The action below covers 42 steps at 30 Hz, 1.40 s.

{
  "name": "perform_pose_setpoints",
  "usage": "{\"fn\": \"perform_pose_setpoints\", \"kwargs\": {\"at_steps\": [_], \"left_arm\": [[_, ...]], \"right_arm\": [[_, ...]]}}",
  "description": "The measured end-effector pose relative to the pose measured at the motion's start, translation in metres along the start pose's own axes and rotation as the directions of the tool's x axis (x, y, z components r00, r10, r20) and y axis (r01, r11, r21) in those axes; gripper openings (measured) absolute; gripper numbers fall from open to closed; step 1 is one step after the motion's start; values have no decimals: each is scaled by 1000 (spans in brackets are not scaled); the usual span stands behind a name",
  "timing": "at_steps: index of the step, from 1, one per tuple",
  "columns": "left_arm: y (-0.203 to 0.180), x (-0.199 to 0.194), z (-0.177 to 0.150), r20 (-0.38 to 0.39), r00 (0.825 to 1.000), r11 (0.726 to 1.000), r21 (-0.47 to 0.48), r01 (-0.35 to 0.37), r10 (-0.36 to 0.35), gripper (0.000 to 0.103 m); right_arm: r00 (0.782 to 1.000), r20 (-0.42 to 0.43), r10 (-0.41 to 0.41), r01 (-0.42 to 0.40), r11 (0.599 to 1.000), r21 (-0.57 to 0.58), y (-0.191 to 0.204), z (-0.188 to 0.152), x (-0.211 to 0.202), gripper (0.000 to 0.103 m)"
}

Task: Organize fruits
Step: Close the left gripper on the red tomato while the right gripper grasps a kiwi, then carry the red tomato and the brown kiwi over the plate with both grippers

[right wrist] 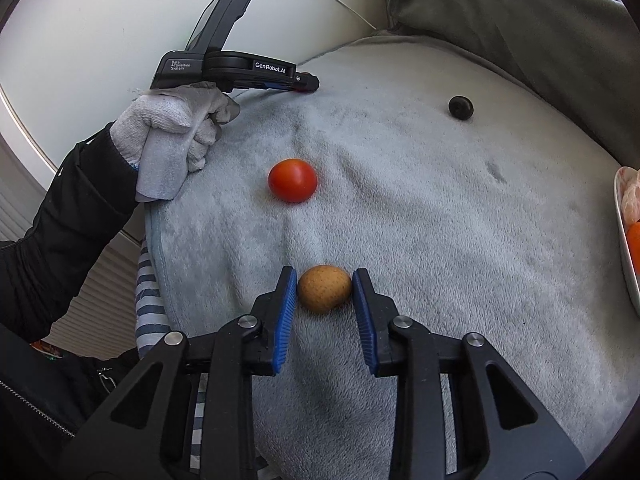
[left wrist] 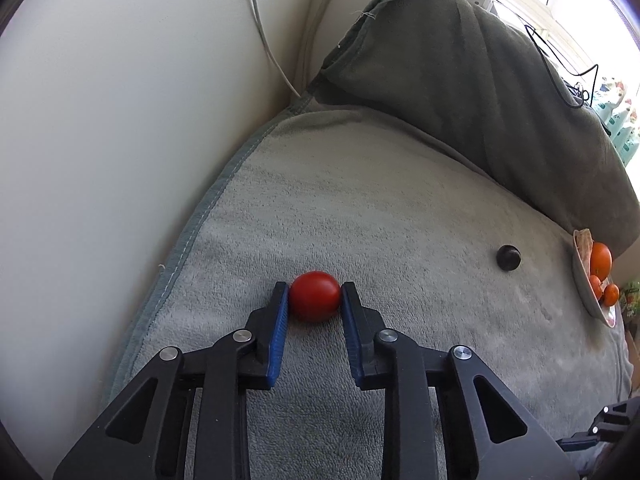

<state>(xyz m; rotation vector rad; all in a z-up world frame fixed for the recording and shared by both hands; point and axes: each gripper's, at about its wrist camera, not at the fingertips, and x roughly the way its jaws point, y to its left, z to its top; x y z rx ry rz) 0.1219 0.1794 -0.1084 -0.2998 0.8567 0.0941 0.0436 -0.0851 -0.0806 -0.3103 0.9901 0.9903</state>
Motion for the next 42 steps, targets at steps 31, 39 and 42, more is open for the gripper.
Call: {"fn": "perform_pose_setpoints", "kwargs": {"at_steps": [31, 39, 42], "left_arm": [[-110, -59, -10, 66, 971, 962, 169, 215, -229, 23], [-167, -63, -19, 34, 943, 916, 252, 313, -332, 23], [-189, -61, -23, 11, 932, 895, 282, 346, -363, 23]], "right_arm": [[933, 250, -260, 196, 948, 252, -96, -11, -108, 30], [896, 262, -358, 266, 907, 326, -134, -23, -140, 30], [884, 260, -388, 290, 893, 345, -146, -26, -147, 30]]}}
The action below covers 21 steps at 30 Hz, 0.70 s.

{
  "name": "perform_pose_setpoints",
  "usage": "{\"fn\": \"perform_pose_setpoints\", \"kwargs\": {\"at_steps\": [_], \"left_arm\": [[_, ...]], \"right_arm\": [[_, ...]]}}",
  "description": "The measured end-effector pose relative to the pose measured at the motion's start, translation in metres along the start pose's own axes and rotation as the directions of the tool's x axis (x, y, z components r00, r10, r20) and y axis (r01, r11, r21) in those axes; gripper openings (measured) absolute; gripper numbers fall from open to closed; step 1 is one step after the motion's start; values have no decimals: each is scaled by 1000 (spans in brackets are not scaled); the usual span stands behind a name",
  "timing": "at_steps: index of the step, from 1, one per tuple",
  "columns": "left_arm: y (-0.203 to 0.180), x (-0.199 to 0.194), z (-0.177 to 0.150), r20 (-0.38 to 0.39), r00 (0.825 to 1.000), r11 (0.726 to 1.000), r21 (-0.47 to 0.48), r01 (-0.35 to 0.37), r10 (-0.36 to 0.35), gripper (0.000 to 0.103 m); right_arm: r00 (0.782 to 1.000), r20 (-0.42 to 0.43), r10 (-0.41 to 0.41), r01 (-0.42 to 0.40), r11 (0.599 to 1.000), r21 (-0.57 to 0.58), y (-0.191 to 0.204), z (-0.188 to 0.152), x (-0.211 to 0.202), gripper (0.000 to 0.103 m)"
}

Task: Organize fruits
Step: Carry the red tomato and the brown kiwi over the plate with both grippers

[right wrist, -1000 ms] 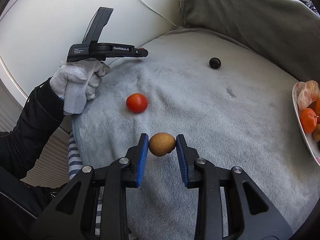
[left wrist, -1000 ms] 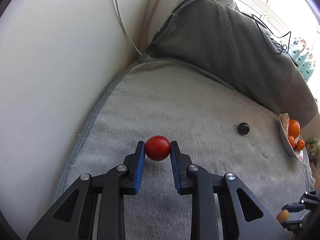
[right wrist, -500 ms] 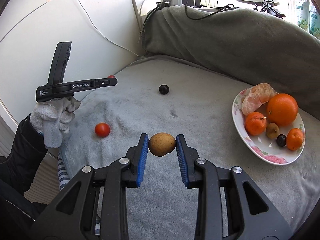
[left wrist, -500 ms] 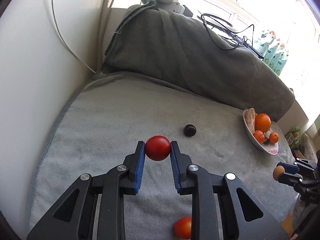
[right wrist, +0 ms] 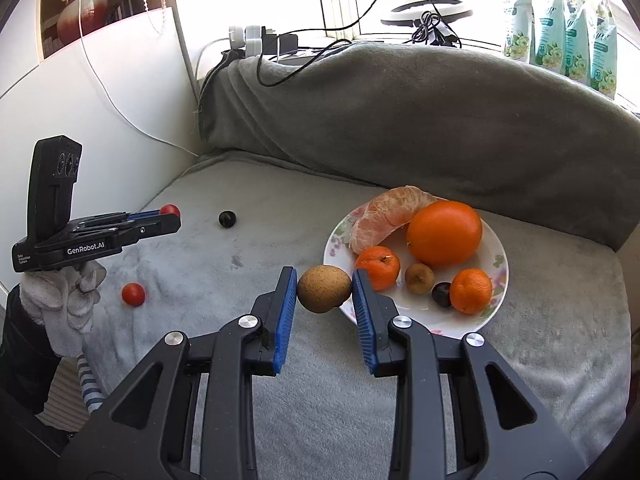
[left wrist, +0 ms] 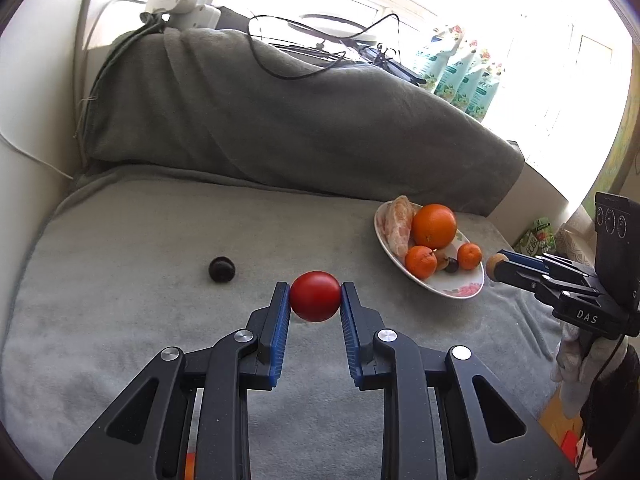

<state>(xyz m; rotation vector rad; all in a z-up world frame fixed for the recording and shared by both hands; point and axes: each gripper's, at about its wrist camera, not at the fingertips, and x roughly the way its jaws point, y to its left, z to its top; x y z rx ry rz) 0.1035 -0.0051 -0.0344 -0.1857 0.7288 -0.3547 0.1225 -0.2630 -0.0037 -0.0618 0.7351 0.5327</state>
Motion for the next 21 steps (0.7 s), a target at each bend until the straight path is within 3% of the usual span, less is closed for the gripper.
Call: {"fn": "perform_pose_setpoints", "kwargs": {"at_steps": [10, 21], "left_arm": [[-61, 33, 5, -40, 994, 991, 83, 102, -99, 23], [-111, 70, 7, -85, 985, 975, 156, 161, -149, 23]], "right_arm": [[997, 4, -81, 81, 996, 35, -38, 4, 4, 30], [996, -23, -85, 87, 991, 98, -70, 5, 16, 30]]}}
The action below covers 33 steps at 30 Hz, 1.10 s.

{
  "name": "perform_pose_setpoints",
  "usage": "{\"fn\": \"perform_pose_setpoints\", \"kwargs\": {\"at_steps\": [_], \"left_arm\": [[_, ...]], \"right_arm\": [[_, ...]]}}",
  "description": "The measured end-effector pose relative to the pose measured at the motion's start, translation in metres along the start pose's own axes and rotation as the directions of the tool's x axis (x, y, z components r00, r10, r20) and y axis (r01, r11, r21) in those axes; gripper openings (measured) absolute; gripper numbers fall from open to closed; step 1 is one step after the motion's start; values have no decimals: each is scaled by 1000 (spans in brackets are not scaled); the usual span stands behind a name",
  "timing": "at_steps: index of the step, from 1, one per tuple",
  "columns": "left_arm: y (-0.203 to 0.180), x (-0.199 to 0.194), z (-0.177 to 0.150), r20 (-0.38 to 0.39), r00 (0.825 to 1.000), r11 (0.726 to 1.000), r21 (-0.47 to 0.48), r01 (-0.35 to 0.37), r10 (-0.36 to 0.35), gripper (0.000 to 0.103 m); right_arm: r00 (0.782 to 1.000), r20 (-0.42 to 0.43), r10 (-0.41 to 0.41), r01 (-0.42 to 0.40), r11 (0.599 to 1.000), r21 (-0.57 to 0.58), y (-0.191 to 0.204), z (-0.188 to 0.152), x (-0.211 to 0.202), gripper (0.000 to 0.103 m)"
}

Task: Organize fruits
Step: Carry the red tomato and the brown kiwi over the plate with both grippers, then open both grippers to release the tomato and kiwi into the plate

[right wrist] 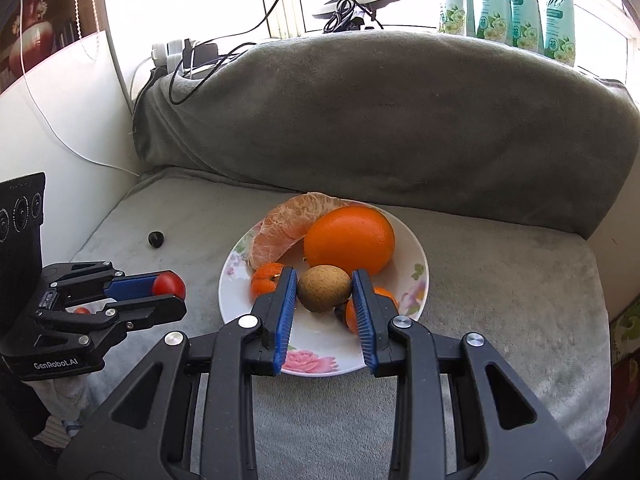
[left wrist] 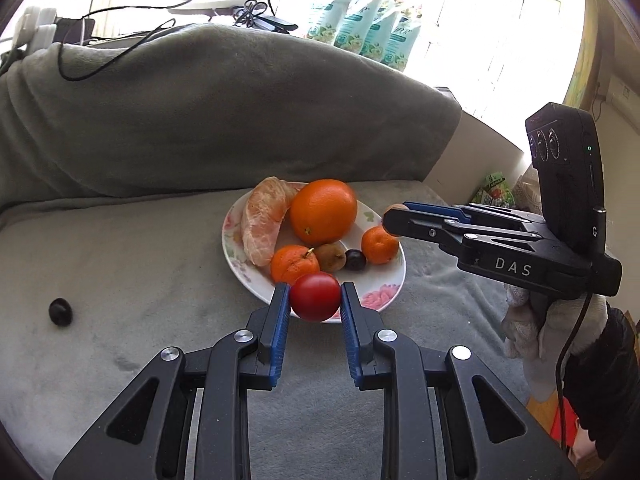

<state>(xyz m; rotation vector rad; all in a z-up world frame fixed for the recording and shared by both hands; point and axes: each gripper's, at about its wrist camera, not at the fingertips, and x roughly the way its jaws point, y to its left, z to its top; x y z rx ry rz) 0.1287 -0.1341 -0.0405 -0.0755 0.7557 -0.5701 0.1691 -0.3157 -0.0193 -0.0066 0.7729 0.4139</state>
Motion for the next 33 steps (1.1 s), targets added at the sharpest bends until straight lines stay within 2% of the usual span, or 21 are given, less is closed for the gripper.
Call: {"fn": "perform_pose_setpoints", "kwargs": {"at_steps": [12, 30, 33], "left_arm": [[-21, 29, 4, -40, 999, 999, 50, 18, -17, 23], [-23, 35, 6, -51, 999, 998, 64, 23, -20, 23], [-25, 33, 6, -41, 999, 997, 74, 14, -11, 28]], "right_arm": [[999, -49, 18, -15, 998, 56, -19, 6, 16, 30], [998, -69, 9, -6, 999, 49, -15, 5, 25, 30], [998, -68, 4, -1, 999, 50, -16, 5, 25, 30]]}}
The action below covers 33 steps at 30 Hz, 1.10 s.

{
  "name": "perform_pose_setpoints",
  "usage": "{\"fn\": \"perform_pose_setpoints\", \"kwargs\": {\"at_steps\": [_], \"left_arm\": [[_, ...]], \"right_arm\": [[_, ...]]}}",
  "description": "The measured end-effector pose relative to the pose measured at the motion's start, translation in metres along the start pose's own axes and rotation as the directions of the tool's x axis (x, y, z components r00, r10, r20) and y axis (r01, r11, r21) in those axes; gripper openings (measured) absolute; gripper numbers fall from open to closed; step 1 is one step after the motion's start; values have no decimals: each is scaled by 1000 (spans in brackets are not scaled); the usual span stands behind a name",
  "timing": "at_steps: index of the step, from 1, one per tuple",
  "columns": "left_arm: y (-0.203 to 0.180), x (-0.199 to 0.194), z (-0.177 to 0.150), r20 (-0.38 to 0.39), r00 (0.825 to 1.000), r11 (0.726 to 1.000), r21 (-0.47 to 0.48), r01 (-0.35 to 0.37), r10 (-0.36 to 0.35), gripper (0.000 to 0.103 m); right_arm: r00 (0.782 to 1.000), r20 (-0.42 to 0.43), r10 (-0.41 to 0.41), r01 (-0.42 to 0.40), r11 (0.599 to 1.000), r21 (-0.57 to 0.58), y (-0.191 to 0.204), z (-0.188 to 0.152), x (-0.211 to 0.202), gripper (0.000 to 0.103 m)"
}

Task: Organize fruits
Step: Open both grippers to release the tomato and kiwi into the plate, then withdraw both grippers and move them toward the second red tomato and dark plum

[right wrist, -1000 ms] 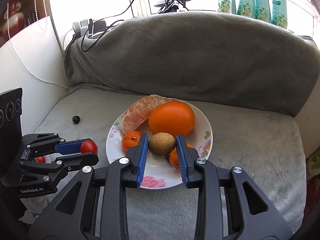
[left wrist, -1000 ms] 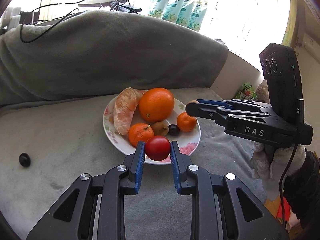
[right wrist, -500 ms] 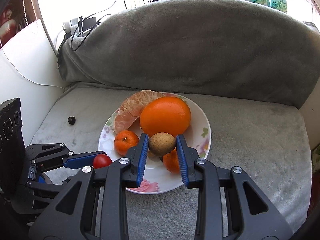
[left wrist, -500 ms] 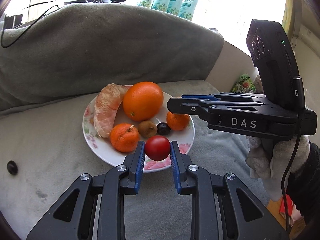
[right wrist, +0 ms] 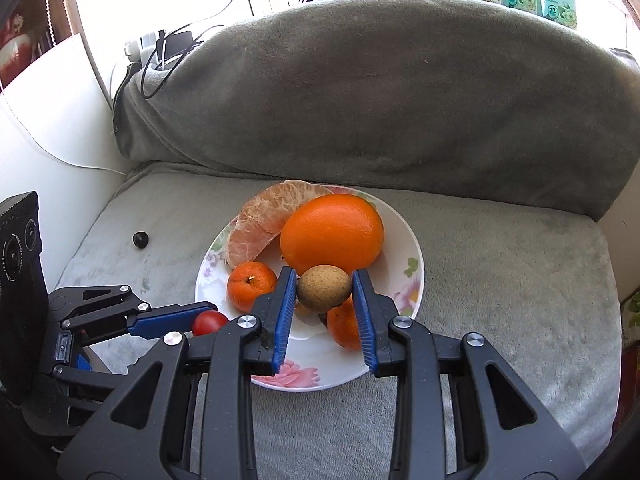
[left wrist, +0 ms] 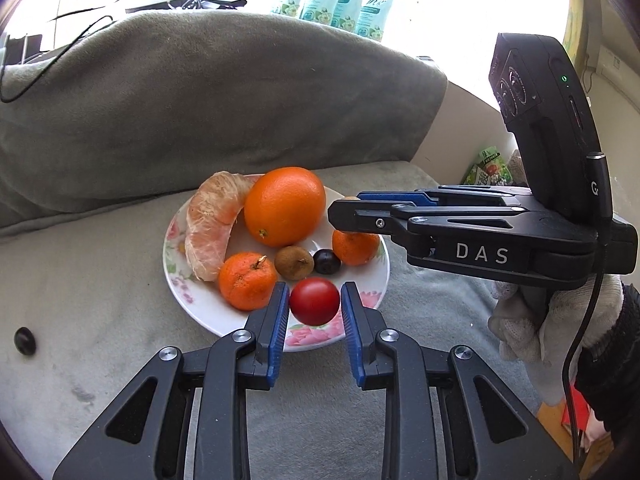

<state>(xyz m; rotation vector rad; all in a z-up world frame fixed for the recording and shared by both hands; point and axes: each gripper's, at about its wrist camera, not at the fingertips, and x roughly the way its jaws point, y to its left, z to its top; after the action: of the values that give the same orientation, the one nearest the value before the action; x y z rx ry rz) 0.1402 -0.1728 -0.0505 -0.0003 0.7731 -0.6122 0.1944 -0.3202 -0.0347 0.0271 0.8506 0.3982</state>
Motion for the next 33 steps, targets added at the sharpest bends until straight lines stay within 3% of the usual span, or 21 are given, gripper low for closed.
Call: {"fn": "perform_pose_setpoints", "kwargs": {"at_steps": [2, 4, 6, 9, 10, 12, 16, 33], "left_arm": [[0, 0, 0, 1, 1000, 1000, 1, 2, -2, 32], [-1, 0, 0, -2, 1000, 1000, 9, 2, -2, 43], [-2, -1, -1, 0, 1000, 1000, 11, 1, -1, 52], [-3, -2, -1, 2, 1000, 1000, 6, 8, -8, 56], [-3, -2, 0, 3, 1000, 1000, 6, 6, -6, 63], [-3, -4, 0, 7, 1000, 1000, 0, -3, 3, 71], [-4, -8, 1, 4, 1000, 1000, -8, -13, 13, 77], [-3, -18, 2, 16, 998, 998, -16, -61, 62, 81]], "right_arm": [[1000, 5, 3, -3, 1000, 5, -1, 0, -1, 39], [1000, 17, 1, -2, 1000, 12, -2, 1, -4, 58], [1000, 24, 0, -1, 1000, 19, -3, 1, -6, 64], [999, 30, -15, 14, 1000, 17, -2, 2, -8, 78], [999, 35, -21, 21, 1000, 11, -1, 2, -8, 82], [999, 42, -34, 34, 999, 2, 1, 2, -10, 85], [998, 48, -46, 47, 999, -8, 4, 3, -12, 94], [996, 60, -63, 64, 998, -16, 10, 6, -19, 95]]}}
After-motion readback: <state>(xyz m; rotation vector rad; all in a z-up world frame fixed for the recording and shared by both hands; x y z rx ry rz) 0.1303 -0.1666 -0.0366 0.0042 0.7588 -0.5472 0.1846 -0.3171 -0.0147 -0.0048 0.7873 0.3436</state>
